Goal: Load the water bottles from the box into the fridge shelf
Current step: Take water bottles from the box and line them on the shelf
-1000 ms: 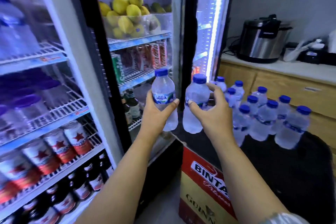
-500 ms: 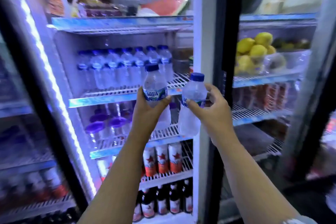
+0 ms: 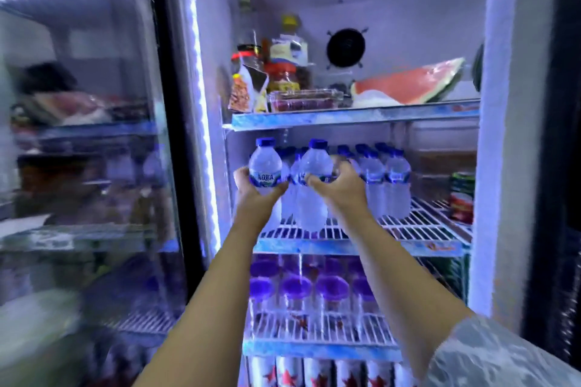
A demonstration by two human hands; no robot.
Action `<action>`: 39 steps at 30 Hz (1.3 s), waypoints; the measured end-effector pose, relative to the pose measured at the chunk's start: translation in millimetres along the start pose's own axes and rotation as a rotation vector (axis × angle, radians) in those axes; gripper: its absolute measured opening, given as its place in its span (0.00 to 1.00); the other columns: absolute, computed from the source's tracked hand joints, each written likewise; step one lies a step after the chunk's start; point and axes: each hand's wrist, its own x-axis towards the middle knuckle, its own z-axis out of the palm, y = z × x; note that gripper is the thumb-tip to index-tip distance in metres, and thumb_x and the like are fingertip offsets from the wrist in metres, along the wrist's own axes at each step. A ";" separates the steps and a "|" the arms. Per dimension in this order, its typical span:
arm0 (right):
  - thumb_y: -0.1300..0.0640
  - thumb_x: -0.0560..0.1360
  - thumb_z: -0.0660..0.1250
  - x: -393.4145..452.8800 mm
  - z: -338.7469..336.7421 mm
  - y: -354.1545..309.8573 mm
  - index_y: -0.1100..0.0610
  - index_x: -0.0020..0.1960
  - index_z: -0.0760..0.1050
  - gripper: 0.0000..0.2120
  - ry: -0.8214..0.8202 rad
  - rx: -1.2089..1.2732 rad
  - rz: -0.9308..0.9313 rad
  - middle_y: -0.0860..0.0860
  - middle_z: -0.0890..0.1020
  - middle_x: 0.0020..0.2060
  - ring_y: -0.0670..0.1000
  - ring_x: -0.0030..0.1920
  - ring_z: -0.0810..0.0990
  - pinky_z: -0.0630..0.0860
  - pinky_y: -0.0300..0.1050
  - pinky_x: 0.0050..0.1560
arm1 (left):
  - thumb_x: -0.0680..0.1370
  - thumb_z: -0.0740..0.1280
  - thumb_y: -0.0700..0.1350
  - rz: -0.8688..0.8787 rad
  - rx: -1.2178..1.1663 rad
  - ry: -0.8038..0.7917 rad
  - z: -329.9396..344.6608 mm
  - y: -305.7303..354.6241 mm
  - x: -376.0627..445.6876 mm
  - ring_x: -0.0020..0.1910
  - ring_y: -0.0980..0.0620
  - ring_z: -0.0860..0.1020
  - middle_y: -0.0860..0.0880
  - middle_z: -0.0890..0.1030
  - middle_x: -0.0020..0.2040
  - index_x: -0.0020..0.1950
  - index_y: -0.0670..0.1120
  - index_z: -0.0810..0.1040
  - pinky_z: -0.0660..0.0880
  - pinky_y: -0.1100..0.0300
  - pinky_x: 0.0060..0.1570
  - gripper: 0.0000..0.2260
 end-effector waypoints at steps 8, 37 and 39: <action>0.49 0.73 0.71 47.6 54.2 46.1 0.53 0.53 0.67 0.17 -0.107 -0.132 0.045 0.46 0.73 0.43 0.52 0.44 0.72 0.66 0.41 0.35 | 0.68 0.76 0.46 0.020 0.209 0.105 9.1 -40.0 41.8 0.48 0.44 0.77 0.44 0.78 0.50 0.57 0.43 0.67 0.70 0.55 0.42 0.25; 0.42 0.69 0.73 72.7 84.9 64.9 0.55 0.63 0.71 0.29 -0.161 -0.324 0.069 0.58 0.76 0.58 0.57 0.53 0.78 0.68 0.42 0.43 | 0.74 0.69 0.45 -0.073 0.336 0.077 9.3 -65.8 49.5 0.55 0.43 0.77 0.44 0.77 0.59 0.66 0.44 0.63 0.72 0.56 0.46 0.25; 0.42 0.70 0.72 72.3 82.1 54.1 0.55 0.70 0.67 0.34 -0.155 -0.332 0.054 0.59 0.72 0.64 0.58 0.61 0.74 0.71 0.44 0.50 | 0.74 0.68 0.46 -0.042 0.451 0.083 8.8 -63.2 48.7 0.59 0.41 0.75 0.41 0.75 0.62 0.70 0.44 0.62 0.73 0.53 0.50 0.27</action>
